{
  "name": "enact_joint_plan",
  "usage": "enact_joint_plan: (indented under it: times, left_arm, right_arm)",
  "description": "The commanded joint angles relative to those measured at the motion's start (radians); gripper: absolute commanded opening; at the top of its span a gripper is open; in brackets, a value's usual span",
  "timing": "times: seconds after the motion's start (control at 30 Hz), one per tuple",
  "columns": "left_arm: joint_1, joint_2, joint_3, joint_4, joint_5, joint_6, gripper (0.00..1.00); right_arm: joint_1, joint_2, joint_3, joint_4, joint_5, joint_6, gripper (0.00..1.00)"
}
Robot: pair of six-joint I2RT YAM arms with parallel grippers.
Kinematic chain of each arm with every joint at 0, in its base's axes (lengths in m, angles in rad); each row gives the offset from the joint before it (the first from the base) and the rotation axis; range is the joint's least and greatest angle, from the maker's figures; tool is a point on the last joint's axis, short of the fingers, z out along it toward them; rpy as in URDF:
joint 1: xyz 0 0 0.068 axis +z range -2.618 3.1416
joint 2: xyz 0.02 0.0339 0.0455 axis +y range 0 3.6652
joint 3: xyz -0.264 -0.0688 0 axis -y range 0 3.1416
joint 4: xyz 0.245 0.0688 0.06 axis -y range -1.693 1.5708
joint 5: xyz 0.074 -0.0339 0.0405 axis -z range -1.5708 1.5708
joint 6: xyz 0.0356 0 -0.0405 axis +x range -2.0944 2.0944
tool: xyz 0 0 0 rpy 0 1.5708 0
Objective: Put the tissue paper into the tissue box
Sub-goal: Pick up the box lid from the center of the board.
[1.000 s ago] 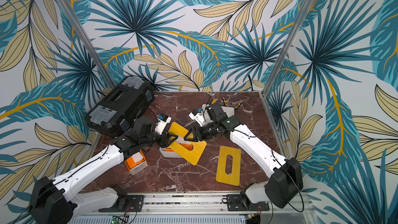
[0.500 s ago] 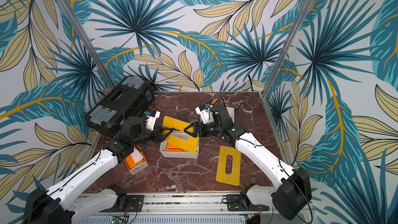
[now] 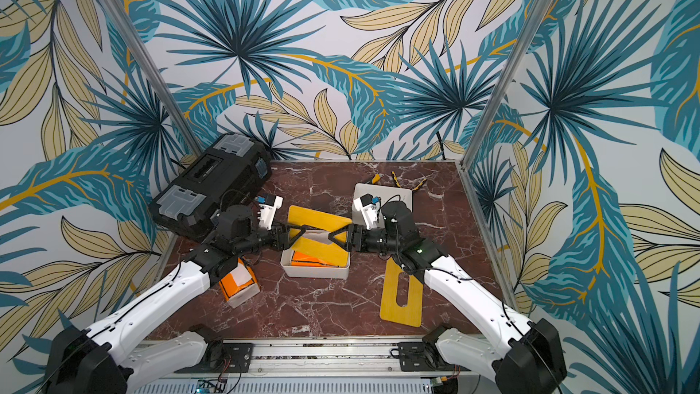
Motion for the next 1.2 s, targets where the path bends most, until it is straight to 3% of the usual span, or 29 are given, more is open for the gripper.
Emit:
enact_joint_plan:
  times: [0.0, 0.23, 0.4, 0.5, 0.77, 0.87, 1.17]
  left_arm:
    - [0.004, 0.022, 0.055, -0.040, -0.023, -0.002, 0.00]
    - [0.004, 0.038, 0.072, -0.080, -0.041, 0.002, 0.00]
    - [0.004, 0.038, 0.075, -0.093, -0.053, -0.001, 0.00]
    - [0.005, 0.033, 0.077, -0.099, -0.060, 0.009, 0.06]
    - [0.004, -0.051, 0.079, -0.135, -0.151, 0.059, 0.46]
    - [0.005, -0.081, 0.078, -0.174, -0.187, 0.072, 0.52]
    - [0.005, -0.147, 0.064, -0.198, -0.275, 0.095, 0.94]
  right_arm:
    - [0.006, -0.030, -0.043, 0.052, -0.018, 0.051, 0.65]
    - [0.011, -0.012, -0.060, 0.074, 0.012, 0.096, 0.28]
    - [0.012, 0.040, -0.067, 0.101, 0.010, 0.153, 0.11]
    - [0.011, 0.047, -0.060, 0.093, 0.020, 0.150, 0.00]
    - [-0.017, 0.131, 0.040, -0.009, -0.077, 0.060, 0.00]
    - [-0.043, 0.189, 0.076, -0.018, -0.159, 0.037, 0.00]
    - [-0.098, 0.331, 0.171, -0.075, -0.294, -0.047, 0.00]
